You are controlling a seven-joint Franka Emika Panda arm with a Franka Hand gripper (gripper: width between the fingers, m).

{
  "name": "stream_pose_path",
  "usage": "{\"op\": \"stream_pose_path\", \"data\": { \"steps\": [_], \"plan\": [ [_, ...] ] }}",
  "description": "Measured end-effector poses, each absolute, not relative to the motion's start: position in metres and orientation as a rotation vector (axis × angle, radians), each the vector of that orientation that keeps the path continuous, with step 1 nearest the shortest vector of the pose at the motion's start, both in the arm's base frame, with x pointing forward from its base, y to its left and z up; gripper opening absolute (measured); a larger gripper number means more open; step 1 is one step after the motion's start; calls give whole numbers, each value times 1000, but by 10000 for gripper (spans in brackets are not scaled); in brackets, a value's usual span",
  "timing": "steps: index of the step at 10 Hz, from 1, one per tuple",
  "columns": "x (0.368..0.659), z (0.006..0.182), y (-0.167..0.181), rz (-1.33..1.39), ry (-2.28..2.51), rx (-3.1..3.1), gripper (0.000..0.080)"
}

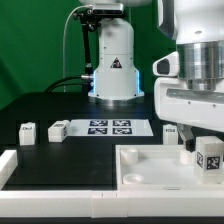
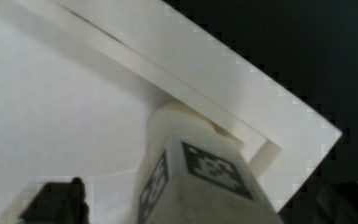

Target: Assemble one leg

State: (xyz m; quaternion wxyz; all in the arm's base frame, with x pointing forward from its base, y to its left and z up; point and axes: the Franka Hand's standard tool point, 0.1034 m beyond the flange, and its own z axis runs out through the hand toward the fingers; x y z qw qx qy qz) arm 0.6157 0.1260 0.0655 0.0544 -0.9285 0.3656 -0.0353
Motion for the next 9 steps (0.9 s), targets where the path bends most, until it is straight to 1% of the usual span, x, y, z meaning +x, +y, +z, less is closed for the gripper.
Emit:
{"op": "stream_pose_path", "data": {
  "steps": [2, 7, 8, 9],
  "plan": [
    [617, 66, 124, -129, 698, -2963, 649],
    [616, 66, 124, -164, 7, -3084, 649],
    [617, 66, 124, -165, -35, -3086, 649],
    [616, 66, 124, -164, -4, -3085, 531]
  ]
}}
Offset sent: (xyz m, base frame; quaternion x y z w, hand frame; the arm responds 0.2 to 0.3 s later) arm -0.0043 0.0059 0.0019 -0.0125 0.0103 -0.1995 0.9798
